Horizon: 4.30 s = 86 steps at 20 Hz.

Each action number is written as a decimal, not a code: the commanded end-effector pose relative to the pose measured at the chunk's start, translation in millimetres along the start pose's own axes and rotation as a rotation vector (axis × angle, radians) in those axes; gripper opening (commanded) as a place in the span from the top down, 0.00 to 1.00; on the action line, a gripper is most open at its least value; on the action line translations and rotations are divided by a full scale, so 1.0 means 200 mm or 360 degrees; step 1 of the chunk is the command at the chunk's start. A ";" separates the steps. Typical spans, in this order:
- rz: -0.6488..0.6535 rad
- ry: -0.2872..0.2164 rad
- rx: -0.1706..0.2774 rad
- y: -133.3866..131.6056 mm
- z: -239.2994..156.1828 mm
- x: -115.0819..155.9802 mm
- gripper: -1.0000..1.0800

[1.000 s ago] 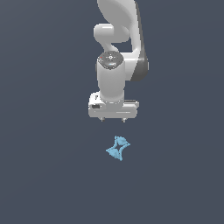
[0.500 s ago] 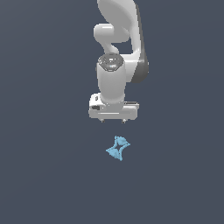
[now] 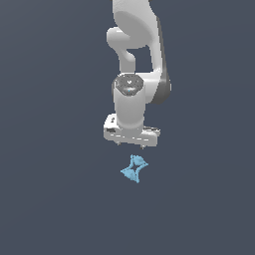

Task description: Pick up the object and move it to a goal position.

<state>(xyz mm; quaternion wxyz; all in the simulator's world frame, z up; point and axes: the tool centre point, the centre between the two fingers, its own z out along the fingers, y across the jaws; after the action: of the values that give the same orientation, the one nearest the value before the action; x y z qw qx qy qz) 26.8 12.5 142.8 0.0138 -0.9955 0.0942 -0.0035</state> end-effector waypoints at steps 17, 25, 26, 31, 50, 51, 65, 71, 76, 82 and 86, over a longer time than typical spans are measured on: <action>0.0533 0.0000 -0.0041 -0.12 0.36 0.19 0.04; 0.0573 0.0000 -0.0045 -0.14 0.39 0.20 0.04; 0.0573 0.0000 -0.0045 -0.14 0.39 0.20 0.04; 0.0575 0.0000 -0.0045 -0.13 0.46 0.20 0.04; 0.0579 0.0001 -0.0045 -0.13 0.64 0.20 1.00; 0.0579 0.0001 -0.0045 -0.13 0.64 0.20 1.00; 0.0549 0.0091 -0.0005 -0.11 0.38 0.30 1.00; 0.0503 0.0220 0.0054 -0.08 0.00 0.42 1.00; 0.0447 0.0375 0.0126 -0.04 -0.48 0.52 1.00; 0.0380 0.0552 0.0211 0.02 -1.03 0.57 1.00; 0.0344 0.0644 0.0258 0.05 -1.33 0.58 1.00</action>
<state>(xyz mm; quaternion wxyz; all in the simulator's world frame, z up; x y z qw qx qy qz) 137.3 -23.2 387.4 0.0708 -0.9558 0.2050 -0.1985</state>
